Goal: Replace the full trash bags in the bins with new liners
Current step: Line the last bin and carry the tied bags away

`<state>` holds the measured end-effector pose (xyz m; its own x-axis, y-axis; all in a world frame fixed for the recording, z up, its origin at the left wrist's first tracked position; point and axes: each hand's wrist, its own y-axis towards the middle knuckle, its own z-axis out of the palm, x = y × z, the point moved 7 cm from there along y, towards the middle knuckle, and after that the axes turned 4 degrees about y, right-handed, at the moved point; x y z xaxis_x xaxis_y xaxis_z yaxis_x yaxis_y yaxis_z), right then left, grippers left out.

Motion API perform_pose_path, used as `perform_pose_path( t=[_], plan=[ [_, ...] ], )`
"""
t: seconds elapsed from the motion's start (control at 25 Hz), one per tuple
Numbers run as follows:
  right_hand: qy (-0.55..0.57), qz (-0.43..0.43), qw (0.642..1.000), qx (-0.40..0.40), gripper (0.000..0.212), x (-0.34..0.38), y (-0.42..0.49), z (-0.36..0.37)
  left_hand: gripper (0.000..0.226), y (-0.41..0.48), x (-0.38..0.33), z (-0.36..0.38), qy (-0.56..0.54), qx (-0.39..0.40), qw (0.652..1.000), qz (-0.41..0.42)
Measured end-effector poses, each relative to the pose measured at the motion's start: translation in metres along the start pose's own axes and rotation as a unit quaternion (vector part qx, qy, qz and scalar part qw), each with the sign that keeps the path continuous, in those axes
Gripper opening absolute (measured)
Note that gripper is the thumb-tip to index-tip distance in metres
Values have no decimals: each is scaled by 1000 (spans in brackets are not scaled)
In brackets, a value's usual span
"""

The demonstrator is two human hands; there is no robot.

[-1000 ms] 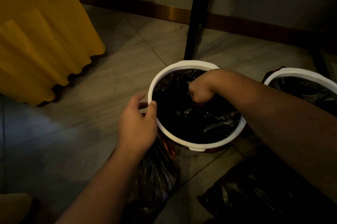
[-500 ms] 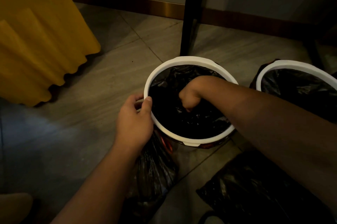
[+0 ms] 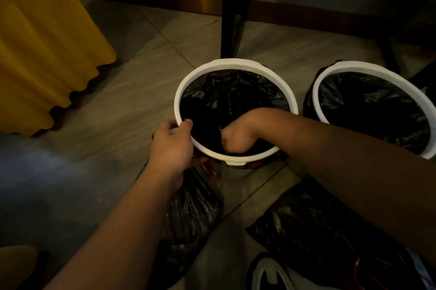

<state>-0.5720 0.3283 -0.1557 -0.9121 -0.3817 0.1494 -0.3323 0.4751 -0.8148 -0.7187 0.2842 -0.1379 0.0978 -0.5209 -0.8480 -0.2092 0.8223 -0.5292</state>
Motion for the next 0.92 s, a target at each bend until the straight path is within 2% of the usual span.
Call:
perform_pose_path(
  t=[0.2, 0.28, 0.36, 0.4, 0.44, 0.52, 0.64, 0.72, 0.8, 0.92],
  plan=[
    [122, -35, 979, -157, 25, -16, -32, -23, 27, 0, -4, -9, 8, -2, 1000, 7],
    [182, -53, 945, -266, 22, -23, -53, -31, 21, 3, -13, -53, 63, -92, 992, 64],
    [237, -68, 894, -374, 17, -25, -73, -32, 14, 2, -20, -105, 145, -207, 961, 114],
    [259, -76, 873, -406, 15, -24, -81, -30, 8, 3, -20, -123, 174, -232, 950, 117],
    [270, -80, 859, -427, 15, -21, -87, -26, 11, 6, -16, -129, 193, -220, 950, 107],
    [279, -85, 845, -448, 17, -13, -94, -20, 48, 21, -3, -114, 257, -110, 957, 74],
    [290, -87, 847, -437, 15, -7, -92, -13, 102, 35, 16, -72, 353, 48, 934, 30],
    [287, -84, 851, -432, 15, -8, -87, -7, 112, 43, 29, -52, 356, 111, 927, 20],
    [284, -86, 852, -432, 16, -8, -84, -4, 94, 51, 33, -45, 389, 108, 913, 49],
    [293, -99, 855, -415, 14, -4, -78, 0, 32, 62, 31, -55, 417, 29, 905, 80]
  ],
)
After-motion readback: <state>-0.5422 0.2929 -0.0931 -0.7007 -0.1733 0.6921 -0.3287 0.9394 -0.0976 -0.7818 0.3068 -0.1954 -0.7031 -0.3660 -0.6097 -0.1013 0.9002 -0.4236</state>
